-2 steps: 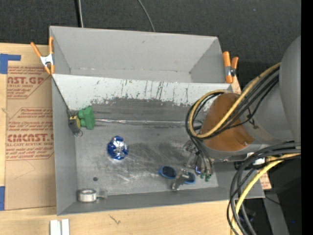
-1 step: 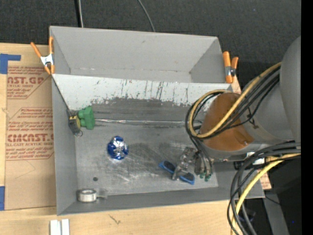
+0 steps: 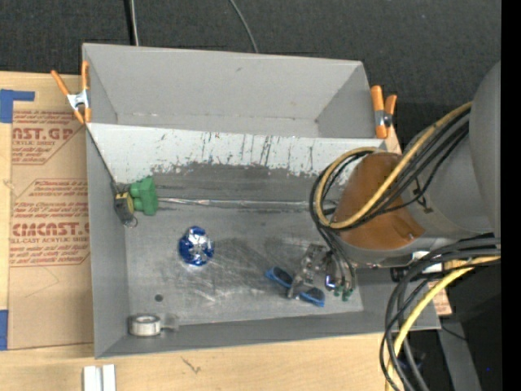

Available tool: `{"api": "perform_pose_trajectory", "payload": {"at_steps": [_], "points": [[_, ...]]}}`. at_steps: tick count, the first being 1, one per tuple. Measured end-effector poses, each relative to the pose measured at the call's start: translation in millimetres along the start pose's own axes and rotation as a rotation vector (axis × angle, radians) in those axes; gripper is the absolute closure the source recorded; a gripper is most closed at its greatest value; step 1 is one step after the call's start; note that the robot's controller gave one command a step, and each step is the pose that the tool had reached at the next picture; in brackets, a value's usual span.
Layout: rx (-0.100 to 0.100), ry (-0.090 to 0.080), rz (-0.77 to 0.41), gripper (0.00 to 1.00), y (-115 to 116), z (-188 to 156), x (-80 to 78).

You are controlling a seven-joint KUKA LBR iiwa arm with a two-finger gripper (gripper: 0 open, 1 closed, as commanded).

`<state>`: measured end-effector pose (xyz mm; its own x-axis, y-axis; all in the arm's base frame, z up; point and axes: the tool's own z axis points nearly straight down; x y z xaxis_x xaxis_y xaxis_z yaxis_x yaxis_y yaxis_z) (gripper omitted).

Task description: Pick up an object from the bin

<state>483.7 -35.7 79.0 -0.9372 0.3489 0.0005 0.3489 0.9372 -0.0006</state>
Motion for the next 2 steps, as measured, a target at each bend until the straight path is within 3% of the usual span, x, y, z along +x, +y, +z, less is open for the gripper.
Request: {"api": "perform_pose_trajectory", "payload": {"at_steps": [2], "points": [[-0.002, -0.002, -0.001, 1.0, 1.0, -53.0, -0.7]]}}
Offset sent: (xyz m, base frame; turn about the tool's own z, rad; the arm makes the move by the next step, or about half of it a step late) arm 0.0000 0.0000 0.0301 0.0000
